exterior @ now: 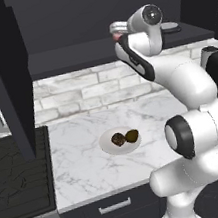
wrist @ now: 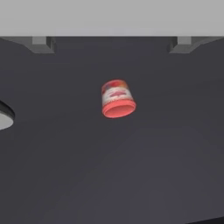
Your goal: Pick the avocado and bread from the counter and place them on the plate. Then pick the jam from the cabinet and place it next to the plate. Lastly close the cabinet door.
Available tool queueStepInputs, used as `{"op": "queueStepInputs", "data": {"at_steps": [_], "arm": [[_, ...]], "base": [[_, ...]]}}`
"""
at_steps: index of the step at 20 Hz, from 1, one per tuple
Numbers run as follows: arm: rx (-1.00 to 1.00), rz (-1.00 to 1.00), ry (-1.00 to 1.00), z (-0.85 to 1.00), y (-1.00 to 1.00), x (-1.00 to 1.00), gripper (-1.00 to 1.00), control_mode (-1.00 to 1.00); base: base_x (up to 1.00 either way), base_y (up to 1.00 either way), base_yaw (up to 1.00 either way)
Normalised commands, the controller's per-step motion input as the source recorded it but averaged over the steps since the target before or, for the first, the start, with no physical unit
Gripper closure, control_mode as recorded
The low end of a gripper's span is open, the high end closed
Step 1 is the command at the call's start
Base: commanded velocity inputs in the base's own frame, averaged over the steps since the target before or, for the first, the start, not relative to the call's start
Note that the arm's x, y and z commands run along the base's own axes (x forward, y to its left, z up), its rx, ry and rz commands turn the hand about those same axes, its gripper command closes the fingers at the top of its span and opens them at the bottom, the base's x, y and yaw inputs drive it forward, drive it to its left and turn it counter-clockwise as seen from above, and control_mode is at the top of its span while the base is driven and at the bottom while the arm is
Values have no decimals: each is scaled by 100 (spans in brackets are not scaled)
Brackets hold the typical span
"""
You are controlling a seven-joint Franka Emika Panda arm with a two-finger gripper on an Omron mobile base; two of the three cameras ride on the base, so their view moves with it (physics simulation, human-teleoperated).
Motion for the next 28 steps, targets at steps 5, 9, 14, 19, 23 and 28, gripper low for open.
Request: {"op": "queueStepInputs", "data": {"at_steps": [5, 9, 14, 19, 23, 28], "arm": [[0, 0, 0, 0, -1, 0, -100, -100], [0, 0, 0, -8, 0, 0, -100, -100], [0, 1, 0, -8, 0, 3, -100, -100], [0, 2, 0, -6, 0, 15, -100, -100], [0, 3, 0, -6, 0, 25, -100, -100], [0, 2, 0, -6, 0, 28, -100, -100]], "base": [[0, 0, 0], [0, 0, 0], [0, 0, 0], [0, 0, 0], [0, 0, 0], [0, 0, 0]]}}
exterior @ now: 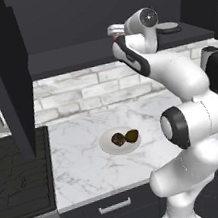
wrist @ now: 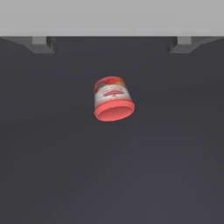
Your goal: Pick the avocado and bread from the counter and place them on the plate. Then pick the jam from the cabinet and place it next to the plate. Lastly close the cabinet door.
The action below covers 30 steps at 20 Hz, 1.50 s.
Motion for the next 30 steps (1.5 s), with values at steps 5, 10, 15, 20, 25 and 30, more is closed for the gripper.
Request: {"op": "queueStepInputs", "data": {"at_steps": [5, 10, 15, 20, 25, 30], "arm": [[0, 1, 1, -2, -3, 29, -100, -100], [0, 0, 1, 0, -9, 29, -100, -100], [-1, 0, 4, -10, 0, 34, -100, -100], [-2, 0, 4, -14, 1, 34, -100, -100], [-1, 0, 5, -4, 0, 40, -100, -100], [-1, 0, 5, -4, 0, 40, -100, -100]], "base": [[0, 0, 0], [0, 0, 0], [0, 0, 0], [0, 0, 0], [0, 0, 0], [0, 0, 0]]}}
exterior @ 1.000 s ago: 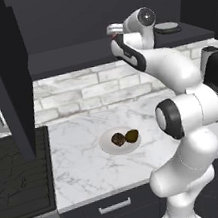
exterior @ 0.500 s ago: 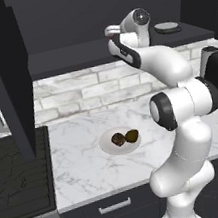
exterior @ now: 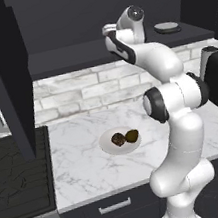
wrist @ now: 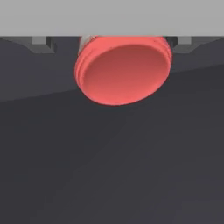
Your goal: Pick the avocado and bread from the counter and place them on the plate. Then pick the jam from the cabinet and place it next to the plate. Lastly close the cabinet door.
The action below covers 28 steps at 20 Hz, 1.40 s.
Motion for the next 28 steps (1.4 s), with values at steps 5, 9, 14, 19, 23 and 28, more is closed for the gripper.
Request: {"op": "queueStepInputs", "data": {"at_steps": [5, 9, 14, 19, 23, 28], "arm": [[-4, 1, 4, -21, 0, 33, -100, -100], [-4, 2, 0, -35, 0, 24, -100, -100], [-2, 1, 0, -28, 0, 18, 100, -100], [0, 0, 0, -5, 0, 2, 100, -100], [0, 0, -1, 0, -2, -13, 100, -100], [2, 0, -11, 19, -9, -59, 100, -100]], "base": [[0, 0, 0], [0, 0, 0], [0, 0, 0], [0, 0, 0], [0, 0, 0], [0, 0, 0]]}}
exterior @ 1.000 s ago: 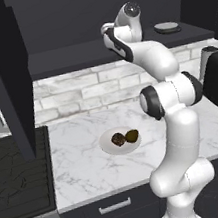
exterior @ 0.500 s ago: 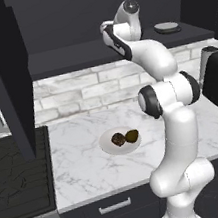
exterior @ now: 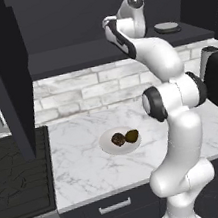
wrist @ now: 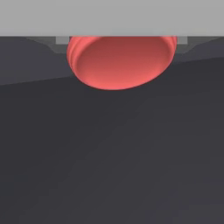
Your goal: Pick the avocado and bread from the counter and place them on the plate. Then pick the jam from the cabinet and place it next to the plate. Lastly close the cabinet door.
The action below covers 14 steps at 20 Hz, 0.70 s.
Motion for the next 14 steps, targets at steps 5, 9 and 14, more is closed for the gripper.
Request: {"op": "queueStepInputs", "data": {"at_steps": [5, 9, 14], "arm": [[0, 2, -15, 13, -6, -90, 100, -100], [0, 4, -15, 8, -6, -96, 100, -100], [0, 2, -14, 12, -2, -93, 100, -100]], "base": [[0, 0, 0], [0, 0, 0], [0, 0, 0]]}}
